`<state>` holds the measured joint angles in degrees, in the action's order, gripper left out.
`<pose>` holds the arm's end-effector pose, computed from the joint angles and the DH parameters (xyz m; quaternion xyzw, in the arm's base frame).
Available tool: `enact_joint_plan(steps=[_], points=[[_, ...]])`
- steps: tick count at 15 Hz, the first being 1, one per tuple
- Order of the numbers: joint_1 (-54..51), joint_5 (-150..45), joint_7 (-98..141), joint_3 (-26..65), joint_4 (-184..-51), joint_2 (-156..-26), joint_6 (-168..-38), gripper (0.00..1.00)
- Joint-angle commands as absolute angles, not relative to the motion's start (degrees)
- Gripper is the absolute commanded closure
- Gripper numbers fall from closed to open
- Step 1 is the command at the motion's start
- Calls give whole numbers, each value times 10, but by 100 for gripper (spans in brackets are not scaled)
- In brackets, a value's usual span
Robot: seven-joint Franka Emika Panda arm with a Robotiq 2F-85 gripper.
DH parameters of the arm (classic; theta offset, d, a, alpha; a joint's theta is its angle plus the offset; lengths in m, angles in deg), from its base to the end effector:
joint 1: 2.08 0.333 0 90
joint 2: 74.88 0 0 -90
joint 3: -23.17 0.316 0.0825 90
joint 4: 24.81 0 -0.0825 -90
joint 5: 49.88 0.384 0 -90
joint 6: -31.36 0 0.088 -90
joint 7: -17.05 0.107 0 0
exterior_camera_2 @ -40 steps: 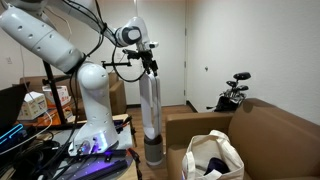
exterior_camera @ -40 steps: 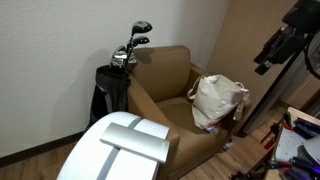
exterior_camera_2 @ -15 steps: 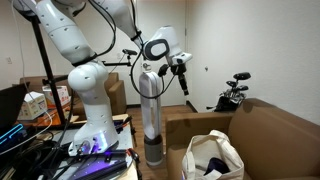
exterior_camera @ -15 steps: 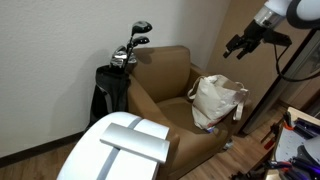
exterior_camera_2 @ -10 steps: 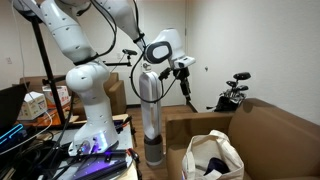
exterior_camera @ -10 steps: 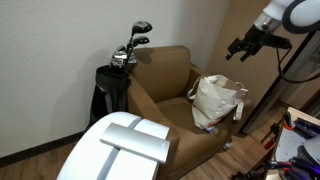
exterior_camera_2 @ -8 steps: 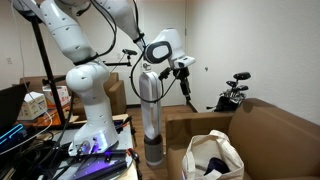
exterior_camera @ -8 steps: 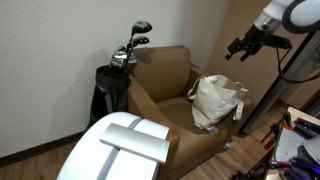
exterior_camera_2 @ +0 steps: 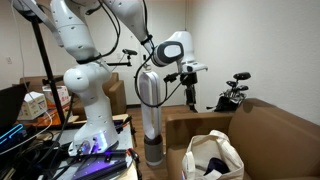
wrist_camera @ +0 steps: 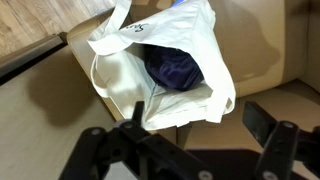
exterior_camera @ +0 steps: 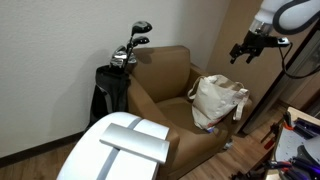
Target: Move the bag to the left
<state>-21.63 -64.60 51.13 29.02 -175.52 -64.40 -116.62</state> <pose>0.4224 -0.0993 0.3213 0.9461 -0.3058 0.0794 0.0714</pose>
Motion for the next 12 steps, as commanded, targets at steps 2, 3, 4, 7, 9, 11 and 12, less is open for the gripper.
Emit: enact_joint_plan(steps=[2,3,4,7,9,11,12], points=[[-184,-646,494,230,-1671,-759,-1142,0],[-176,-646,493,218,-1661,-777,-1148,0],[-167,-642,485,204,-1650,-802,-1154,0],[-143,-623,448,172,-1624,-872,-1172,0],[-129,-624,440,152,-1608,-918,-1187,0],[-120,-608,409,144,-1596,-951,-1203,0],[-118,-595,388,147,-1596,-957,-1207,0]])
